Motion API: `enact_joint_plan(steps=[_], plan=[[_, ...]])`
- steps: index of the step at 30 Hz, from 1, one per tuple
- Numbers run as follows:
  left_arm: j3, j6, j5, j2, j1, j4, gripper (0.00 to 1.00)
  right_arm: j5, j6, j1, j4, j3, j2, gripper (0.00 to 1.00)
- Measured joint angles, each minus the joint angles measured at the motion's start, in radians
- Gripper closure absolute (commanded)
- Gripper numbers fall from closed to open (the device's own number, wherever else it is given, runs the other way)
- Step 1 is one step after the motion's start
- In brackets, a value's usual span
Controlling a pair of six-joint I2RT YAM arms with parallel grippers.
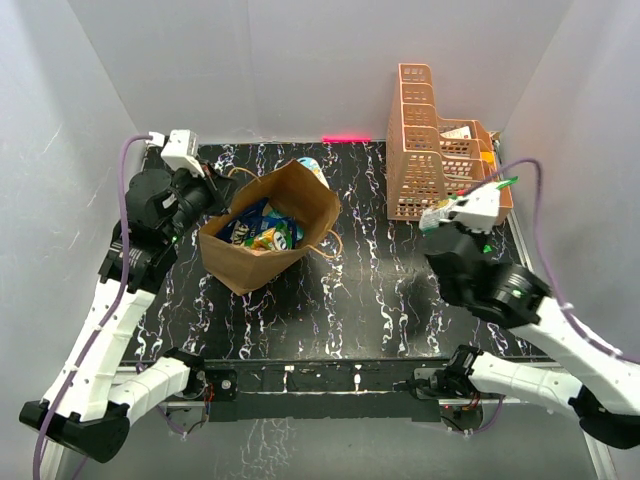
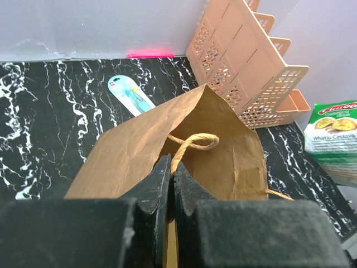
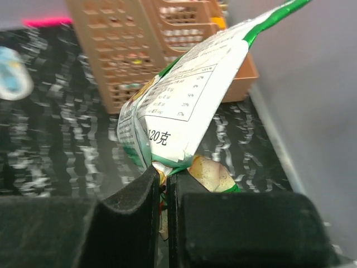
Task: Take the snacks out of the paper bag
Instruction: Place the snack at the center of the board.
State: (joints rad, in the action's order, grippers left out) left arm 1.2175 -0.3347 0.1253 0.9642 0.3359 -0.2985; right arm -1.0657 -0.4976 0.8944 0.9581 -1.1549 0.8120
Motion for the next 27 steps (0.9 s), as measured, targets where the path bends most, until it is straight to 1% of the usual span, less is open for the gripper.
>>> enact_joint_plan(steps=[3, 7, 10, 12, 17, 20, 22, 25, 26, 27], plan=[[-0.006, 0.047, -0.043, -0.003, 0.035, 0.023, 1.00, -0.100, 0.035, 0.000, 0.000, 0.068, 0.072, 0.92], [-0.045, 0.105, -0.117, -0.029, 0.085, 0.052, 1.00, -0.223, 0.114, -0.023, -0.038, 0.166, 0.228, 0.92], [-0.090, 0.143, -0.173, -0.060, 0.121, 0.070, 1.00, -0.256, 0.187, -0.087, -0.078, 0.231, 0.328, 0.93], [-0.116, 0.161, -0.203, -0.076, 0.140, 0.084, 1.00, -0.268, 0.253, -0.124, -0.130, 0.267, 0.352, 0.92], [-0.166, 0.203, -0.275, -0.110, 0.192, 0.117, 1.00, -0.276, 0.568, -0.198, -0.413, 0.423, 0.312, 0.92], [-0.196, 0.228, -0.316, -0.135, 0.225, 0.138, 1.00, -0.240, 0.794, -0.259, -0.610, 0.536, 0.235, 0.92], [-0.217, 0.241, -0.338, -0.152, 0.243, 0.149, 1.00, -0.212, 0.941, -0.299, -0.710, 0.607, 0.173, 0.92], [-0.245, 0.257, -0.367, -0.174, 0.269, 0.161, 1.00, -0.170, 1.155, -0.313, -0.789, 0.716, 0.079, 0.92], [-0.253, 0.259, -0.372, -0.181, 0.277, 0.169, 1.00, -0.148, 1.217, -0.313, -0.777, 0.753, 0.043, 0.92], [-0.263, 0.264, -0.376, -0.188, 0.283, 0.175, 1.00, -0.125, 1.245, -0.313, -0.744, 0.770, 0.021, 0.93]])
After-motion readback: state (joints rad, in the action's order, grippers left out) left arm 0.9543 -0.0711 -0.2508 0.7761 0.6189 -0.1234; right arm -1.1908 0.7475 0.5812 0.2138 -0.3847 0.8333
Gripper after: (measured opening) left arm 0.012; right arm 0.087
